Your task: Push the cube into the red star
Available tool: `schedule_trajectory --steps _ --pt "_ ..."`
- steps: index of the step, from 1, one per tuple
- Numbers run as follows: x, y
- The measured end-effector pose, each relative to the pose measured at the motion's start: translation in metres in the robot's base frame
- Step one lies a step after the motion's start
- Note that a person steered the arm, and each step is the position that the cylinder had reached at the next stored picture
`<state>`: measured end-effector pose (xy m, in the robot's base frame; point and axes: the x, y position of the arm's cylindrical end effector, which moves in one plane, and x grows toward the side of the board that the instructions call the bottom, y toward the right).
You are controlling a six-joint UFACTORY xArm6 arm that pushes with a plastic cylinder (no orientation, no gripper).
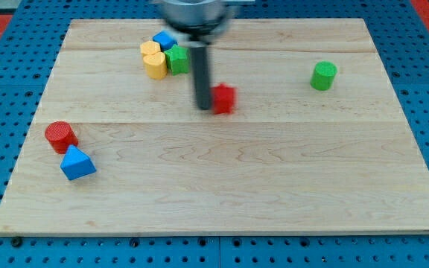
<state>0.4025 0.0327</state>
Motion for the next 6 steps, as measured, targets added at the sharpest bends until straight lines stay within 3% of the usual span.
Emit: schedule_trajectory --steps 1,2,3,4,5,6 --pt "-0.012 0.107" --pt "-0.006 0.093" --pt "-0.001 -0.004" --pt "-0.009 -0.14" --pt "-0.052 -0.235" --pt "-0.128 -0.213"
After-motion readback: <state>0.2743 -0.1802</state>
